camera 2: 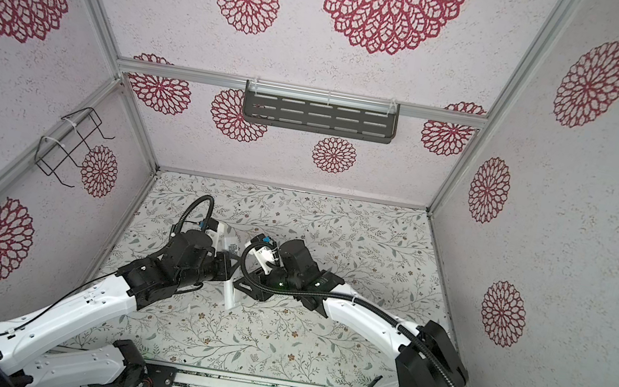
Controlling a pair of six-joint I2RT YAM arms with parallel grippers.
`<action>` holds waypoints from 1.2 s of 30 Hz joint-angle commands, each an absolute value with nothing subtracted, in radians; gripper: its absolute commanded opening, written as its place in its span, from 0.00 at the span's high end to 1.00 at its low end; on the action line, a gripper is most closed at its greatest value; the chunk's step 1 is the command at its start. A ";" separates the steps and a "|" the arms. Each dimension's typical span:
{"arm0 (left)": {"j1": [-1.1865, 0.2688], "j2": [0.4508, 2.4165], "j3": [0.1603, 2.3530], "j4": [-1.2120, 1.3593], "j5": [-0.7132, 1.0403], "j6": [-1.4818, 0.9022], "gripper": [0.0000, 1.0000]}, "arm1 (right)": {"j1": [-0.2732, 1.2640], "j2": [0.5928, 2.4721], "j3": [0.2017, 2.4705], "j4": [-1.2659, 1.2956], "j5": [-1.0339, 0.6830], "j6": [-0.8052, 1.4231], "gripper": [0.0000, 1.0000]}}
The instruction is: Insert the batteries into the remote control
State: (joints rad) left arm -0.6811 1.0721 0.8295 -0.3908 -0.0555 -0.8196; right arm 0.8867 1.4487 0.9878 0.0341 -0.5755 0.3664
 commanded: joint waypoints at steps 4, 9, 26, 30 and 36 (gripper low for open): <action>-0.687 1.059 0.847 -0.382 -0.063 -0.817 0.99 | 0.889 1.382 0.974 0.093 -0.585 0.344 0.67; -0.687 1.058 0.847 -0.385 -0.065 -0.818 0.99 | 0.887 1.364 0.965 0.102 -0.578 0.341 0.67; -0.687 1.063 0.849 -0.387 -0.074 -0.813 0.99 | 0.853 1.334 0.963 0.055 -0.552 0.309 0.57; -0.686 1.065 0.851 -0.387 -0.072 -0.812 0.99 | 0.853 1.337 0.968 0.044 -0.540 0.308 0.35; -0.687 1.069 0.857 -0.387 -0.070 -0.811 0.99 | 0.853 1.376 0.978 0.054 -0.567 0.314 0.24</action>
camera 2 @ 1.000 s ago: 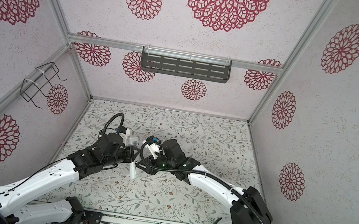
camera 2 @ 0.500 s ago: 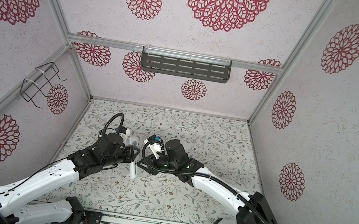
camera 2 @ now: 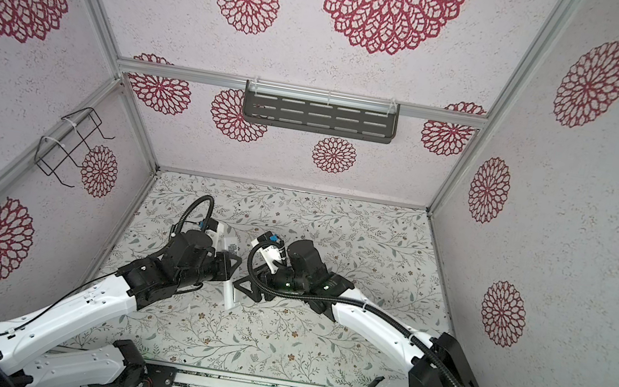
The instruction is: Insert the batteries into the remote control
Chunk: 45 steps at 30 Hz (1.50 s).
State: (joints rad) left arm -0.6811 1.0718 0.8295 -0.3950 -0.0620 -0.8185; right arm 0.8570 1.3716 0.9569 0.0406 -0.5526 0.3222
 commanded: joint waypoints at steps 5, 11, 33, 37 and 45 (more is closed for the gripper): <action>-0.687 1.069 0.857 -0.389 -0.070 -0.811 0.99 | 0.852 1.400 0.985 0.074 -0.580 0.316 0.23; -0.687 1.071 0.861 -0.391 -0.070 -0.809 0.99 | 0.854 1.431 0.992 0.095 -0.601 0.320 0.22; -0.686 1.077 0.854 -0.374 -0.063 -0.810 0.99 | 0.861 1.482 1.019 0.147 -0.643 0.333 0.42; -0.686 1.080 0.854 -0.374 -0.062 -0.810 0.99 | 0.864 1.487 1.022 0.151 -0.647 0.334 0.47; -0.686 1.077 0.856 -0.374 -0.062 -0.811 0.99 | 0.870 1.497 1.019 0.161 -0.652 0.339 0.52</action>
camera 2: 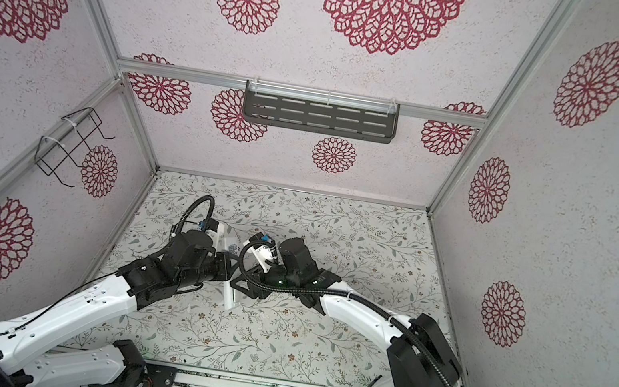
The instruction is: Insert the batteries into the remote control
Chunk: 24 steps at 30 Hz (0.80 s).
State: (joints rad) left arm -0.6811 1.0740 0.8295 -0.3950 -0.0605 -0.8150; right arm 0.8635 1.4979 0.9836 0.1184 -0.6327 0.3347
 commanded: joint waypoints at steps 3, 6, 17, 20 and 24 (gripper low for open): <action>-0.686 1.076 0.854 -0.375 -0.063 -0.813 0.99 | 0.871 1.498 1.019 0.164 -0.656 0.342 0.54; -0.687 1.074 0.853 -0.375 -0.064 -0.813 0.99 | 0.871 1.498 1.018 0.163 -0.655 0.341 0.57; -0.686 1.074 0.851 -0.373 -0.066 -0.813 0.99 | 0.873 1.499 1.020 0.162 -0.657 0.341 0.64; -0.687 1.075 0.851 -0.373 -0.066 -0.813 0.99 | 0.873 1.499 1.020 0.162 -0.658 0.339 0.66; -0.687 1.070 0.850 -0.376 -0.066 -0.813 0.99 | 0.873 1.499 1.021 0.164 -0.658 0.340 0.69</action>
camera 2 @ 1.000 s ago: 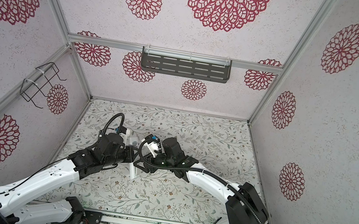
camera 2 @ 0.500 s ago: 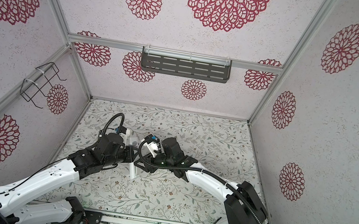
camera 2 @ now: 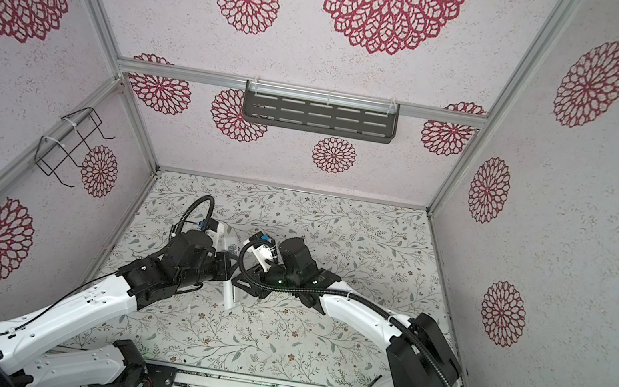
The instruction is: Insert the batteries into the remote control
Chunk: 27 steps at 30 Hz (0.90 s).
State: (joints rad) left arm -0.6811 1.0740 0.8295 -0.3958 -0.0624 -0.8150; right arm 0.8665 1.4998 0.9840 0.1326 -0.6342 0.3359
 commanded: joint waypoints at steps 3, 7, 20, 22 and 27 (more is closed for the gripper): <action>-0.686 1.070 0.850 -0.376 -0.067 -0.815 0.99 | 0.873 1.499 1.019 0.166 -0.661 0.341 0.70; -0.687 1.069 0.848 -0.376 -0.068 -0.815 0.99 | 0.873 1.499 1.019 0.169 -0.662 0.341 0.71; -0.686 1.066 0.850 -0.378 -0.068 -0.815 0.99 | 0.873 1.495 1.016 0.161 -0.657 0.332 0.78; -0.687 1.066 0.850 -0.378 -0.069 -0.815 0.99 | 0.872 1.493 1.014 0.159 -0.657 0.330 0.78; -0.687 1.067 0.853 -0.380 -0.069 -0.812 0.99 | 0.873 1.491 1.014 0.159 -0.657 0.328 0.82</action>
State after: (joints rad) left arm -0.6811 1.0740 0.8295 -0.3992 -0.0654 -0.8146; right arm 0.8673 1.4998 0.9836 0.1448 -0.6518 0.3382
